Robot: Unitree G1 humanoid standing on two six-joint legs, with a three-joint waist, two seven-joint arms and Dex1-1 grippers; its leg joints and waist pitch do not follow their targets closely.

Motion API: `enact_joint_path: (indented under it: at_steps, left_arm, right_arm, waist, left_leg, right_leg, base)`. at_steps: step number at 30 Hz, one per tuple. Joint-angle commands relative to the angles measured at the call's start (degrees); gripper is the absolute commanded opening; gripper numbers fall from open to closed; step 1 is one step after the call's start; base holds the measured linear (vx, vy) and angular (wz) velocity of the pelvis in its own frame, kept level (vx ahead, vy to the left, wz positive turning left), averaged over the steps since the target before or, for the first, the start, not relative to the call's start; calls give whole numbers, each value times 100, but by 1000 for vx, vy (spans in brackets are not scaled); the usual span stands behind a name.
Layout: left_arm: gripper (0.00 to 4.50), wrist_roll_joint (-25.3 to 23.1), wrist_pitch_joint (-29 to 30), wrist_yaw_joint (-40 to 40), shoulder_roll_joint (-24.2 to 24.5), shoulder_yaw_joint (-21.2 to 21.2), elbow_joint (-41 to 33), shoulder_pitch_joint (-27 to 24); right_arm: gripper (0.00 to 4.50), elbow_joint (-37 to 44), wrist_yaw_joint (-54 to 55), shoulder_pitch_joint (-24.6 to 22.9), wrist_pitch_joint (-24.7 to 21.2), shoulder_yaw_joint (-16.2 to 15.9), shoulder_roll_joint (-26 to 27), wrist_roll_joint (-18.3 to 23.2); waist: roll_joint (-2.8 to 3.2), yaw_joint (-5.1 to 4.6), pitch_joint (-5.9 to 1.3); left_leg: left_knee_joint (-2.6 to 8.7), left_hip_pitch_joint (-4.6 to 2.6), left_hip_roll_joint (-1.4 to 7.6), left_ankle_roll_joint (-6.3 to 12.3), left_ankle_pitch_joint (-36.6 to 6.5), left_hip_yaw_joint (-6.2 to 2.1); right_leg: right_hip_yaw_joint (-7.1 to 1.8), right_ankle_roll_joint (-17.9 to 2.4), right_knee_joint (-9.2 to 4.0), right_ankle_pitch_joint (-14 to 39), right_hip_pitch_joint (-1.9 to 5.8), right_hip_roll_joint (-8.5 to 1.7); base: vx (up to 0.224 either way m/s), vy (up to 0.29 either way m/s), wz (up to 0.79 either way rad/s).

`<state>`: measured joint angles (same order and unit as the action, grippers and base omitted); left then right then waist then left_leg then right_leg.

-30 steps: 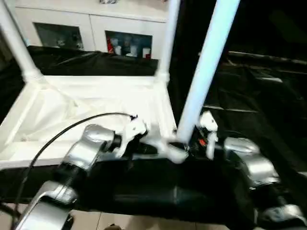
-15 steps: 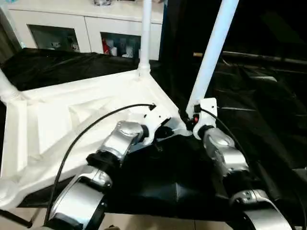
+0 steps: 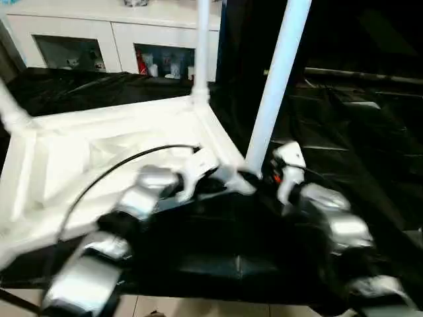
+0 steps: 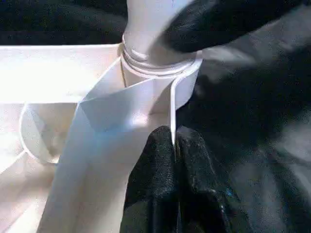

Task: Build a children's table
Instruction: Rotate leg to tighten

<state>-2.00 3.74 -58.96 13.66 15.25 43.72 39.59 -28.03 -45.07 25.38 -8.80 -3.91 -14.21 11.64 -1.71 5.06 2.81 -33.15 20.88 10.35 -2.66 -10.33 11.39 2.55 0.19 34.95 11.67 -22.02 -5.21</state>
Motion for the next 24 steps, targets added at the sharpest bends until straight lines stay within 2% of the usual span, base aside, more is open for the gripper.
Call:
enact_joint_path:
  at_steps: [1, 4, 5, 6, 7, 8, 13, 18, 20, 24]
  left_arm:
    - [0, 323, 151, -790, 33, 185, -415, -217]
    - [0, 409, 213, -1116, 150, 223, -624, -297]
    - [0, 422, 246, -1263, 235, 246, -713, -327]
    - [0, 427, 262, -1345, 289, 248, -729, -332]
    - [0, 427, 262, -1345, 289, 248, -729, -332]
    - [0, 458, 302, -1499, 391, 223, -805, -370]
    - [0, 505, 439, -1584, 472, 200, -998, -444]
    - [0, 516, 503, -1592, 516, 161, -1068, -499]
    - [0, 518, 510, -1610, 527, 169, -1078, -510]
    - [0, 523, 569, -1580, 531, 152, -1129, -532]
  right_arm:
    - [314, 285, -608, -50, -228, -202, -72, 185]
    - [314, 395, -801, -86, -331, -210, -156, 254]
    - [314, 459, -964, -102, -395, -240, -234, 283]
    - [314, 485, -1067, -114, -384, -297, -294, 249]
    - [314, 485, -1067, -114, -384, -297, -294, 249]
    - [314, 635, -1352, -182, -479, -458, -451, 246]
    - [269, 769, -1562, -257, -556, -561, -544, 221]
    - [235, 871, -1664, -301, -605, -564, -621, 279]
    - [215, 897, -1699, -313, -634, -561, -629, 314]
    - [209, 876, -1679, -329, -651, -554, -586, 334]
  waist:
    - [-3, 11, -320]
    - [18, 23, -333]
    - [21, 44, -344]
    - [25, 68, -338]
    - [27, 74, -335]
    - [20, 90, -329]
    - [10, 109, -317]
    - [17, 116, -319]
    - [2, 121, -318]
    - [8, 127, -323]
  left_leg:
    - [423, -66, 326, 253, -1282, -146]
    - [406, -69, 332, 278, -1088, -129]
    - [389, -96, 337, 293, -1036, -114]
    - [386, -72, 337, 322, -962, -111]
    - [387, -66, 330, 317, -955, -110]
    - [389, -72, 326, 286, -1003, -107]
    - [409, -77, 337, 174, -1179, -114]
    - [407, -86, 329, 155, -1128, -115]
    - [407, -80, 325, 150, -1155, -114]
    - [404, -79, 326, 160, -1099, -119]
  right_leg:
    - [-226, -1396, -401, 638, 198, -362]
    - [-220, -1522, -360, 369, 192, -353]
    - [-215, -1575, -343, 249, 173, -345]
    - [-217, -1595, -327, 165, 193, -357]
    - [-211, -1585, -330, 178, 193, -349]
    - [-208, -1554, -344, 291, 198, -353]
    - [-223, -1444, -376, 695, 184, -375]
    - [-224, -1422, -370, 598, 173, -363]
    - [-226, -1418, -375, 640, 179, -367]
    - [-222, -1415, -362, 568, 183, -365]
  base:
    - [0, 0, 0]
    - [0, 0, 0]
    - [0, 0, 0]
    - [0, 0, 0]
    - [0, 0, 0]
    - [0, 0, 0]
    - [0, 0, 0]
    - [0, 0, 0]
    - [0, 0, 0]
    - [0, 0, 0]
